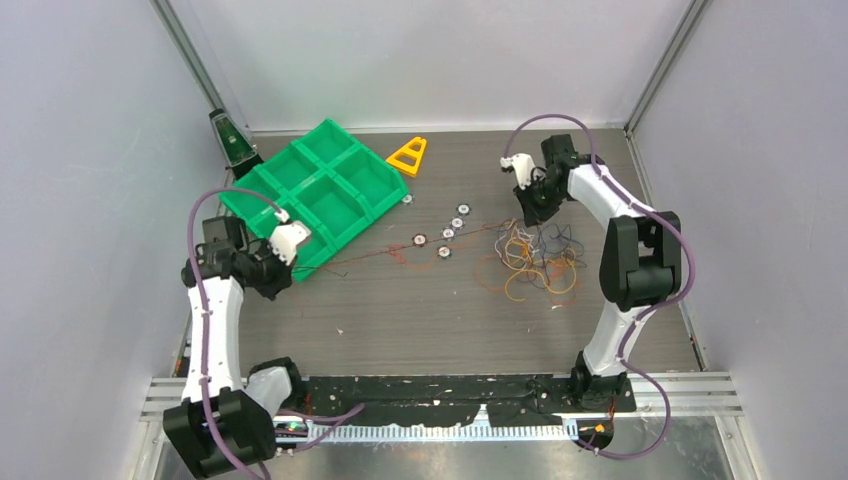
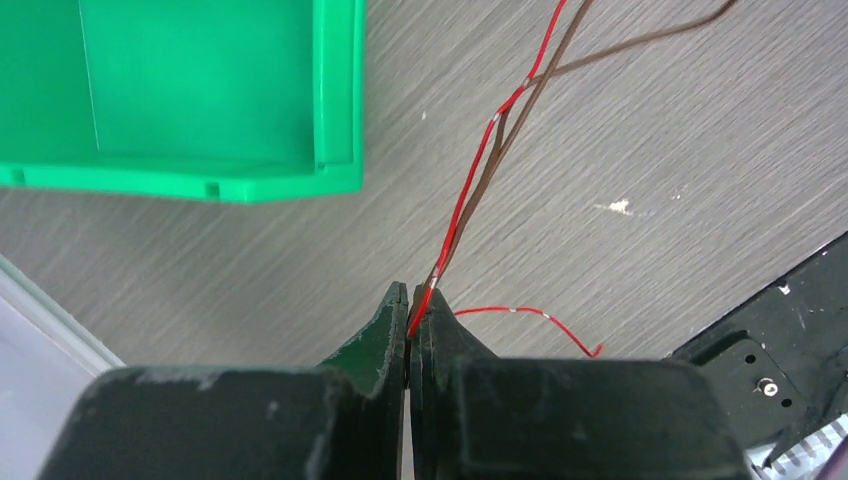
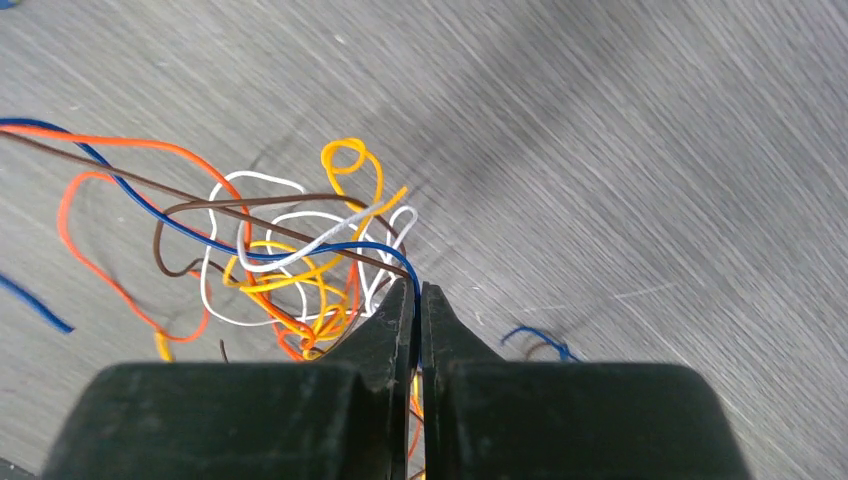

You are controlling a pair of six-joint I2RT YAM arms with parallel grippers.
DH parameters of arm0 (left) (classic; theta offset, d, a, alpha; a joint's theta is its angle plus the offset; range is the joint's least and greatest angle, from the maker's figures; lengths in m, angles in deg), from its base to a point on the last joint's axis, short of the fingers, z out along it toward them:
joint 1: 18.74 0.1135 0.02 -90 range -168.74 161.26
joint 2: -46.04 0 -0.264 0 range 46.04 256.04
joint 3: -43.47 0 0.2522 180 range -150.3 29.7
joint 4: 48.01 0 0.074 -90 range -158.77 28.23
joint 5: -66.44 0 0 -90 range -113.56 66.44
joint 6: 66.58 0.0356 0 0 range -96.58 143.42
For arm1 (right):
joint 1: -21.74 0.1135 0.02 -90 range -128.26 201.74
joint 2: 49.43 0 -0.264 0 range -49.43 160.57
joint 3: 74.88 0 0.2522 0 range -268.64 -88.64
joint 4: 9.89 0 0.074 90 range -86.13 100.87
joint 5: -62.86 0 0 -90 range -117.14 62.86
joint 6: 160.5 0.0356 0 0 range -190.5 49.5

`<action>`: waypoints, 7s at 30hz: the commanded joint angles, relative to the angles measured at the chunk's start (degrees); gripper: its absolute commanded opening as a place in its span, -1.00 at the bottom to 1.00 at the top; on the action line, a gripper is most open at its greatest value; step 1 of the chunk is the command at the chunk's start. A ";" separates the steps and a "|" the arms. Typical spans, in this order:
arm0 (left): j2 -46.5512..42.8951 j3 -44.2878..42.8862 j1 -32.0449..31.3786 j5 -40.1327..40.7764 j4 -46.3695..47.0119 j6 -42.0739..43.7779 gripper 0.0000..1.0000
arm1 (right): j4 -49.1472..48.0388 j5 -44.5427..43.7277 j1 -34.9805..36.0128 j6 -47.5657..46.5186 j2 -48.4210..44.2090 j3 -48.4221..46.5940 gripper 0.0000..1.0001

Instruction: Untangle the cables

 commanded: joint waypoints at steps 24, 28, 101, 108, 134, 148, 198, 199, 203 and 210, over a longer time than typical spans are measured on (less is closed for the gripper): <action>9.78 -15.95 -23.70 -19.17 11.77 -34.96 -1.00 | 16.39 26.54 1.88 0.58 -10.42 -9.89 0.84; 15.14 -21.06 -24.97 -19.98 11.93 -38.29 -1.00 | 15.00 34.17 8.14 4.82 -12.10 -10.27 0.92; 52.00 -27.44 -54.98 26.13 14.68 -47.20 -0.63 | -0.58 28.49 0.34 25.73 -2.15 5.47 -0.89; 36.25 -41.23 -53.81 10.54 2.97 -38.21 -1.00 | 1.50 27.63 0.29 21.75 -2.53 5.41 -0.89; 54.49 -82.19 -19.20 -4.24 16.44 -47.51 -1.00 | 8.04 28.43 0.29 16.99 1.12 -0.19 -0.89; 65.33 -82.44 -15.62 -3.26 29.10 -50.69 -1.00 | 10.18 27.57 0.33 16.65 5.12 -4.83 -0.89; 79.37 -85.86 -11.78 9.29 14.26 -42.83 0.25 | 14.14 26.24 0.34 14.69 7.22 -6.78 -0.89; 78.22 -85.65 -11.77 9.28 14.33 -42.74 0.29 | 14.14 26.35 0.34 14.73 7.15 -6.78 -0.89; 74.42 -84.72 -11.63 9.31 14.58 -42.68 0.52 | 14.25 26.84 0.37 14.49 6.73 -7.21 -0.89; 70.21 -81.37 -11.12 7.83 14.99 -40.81 0.27 | 14.64 26.96 0.33 13.50 6.12 -7.84 -0.89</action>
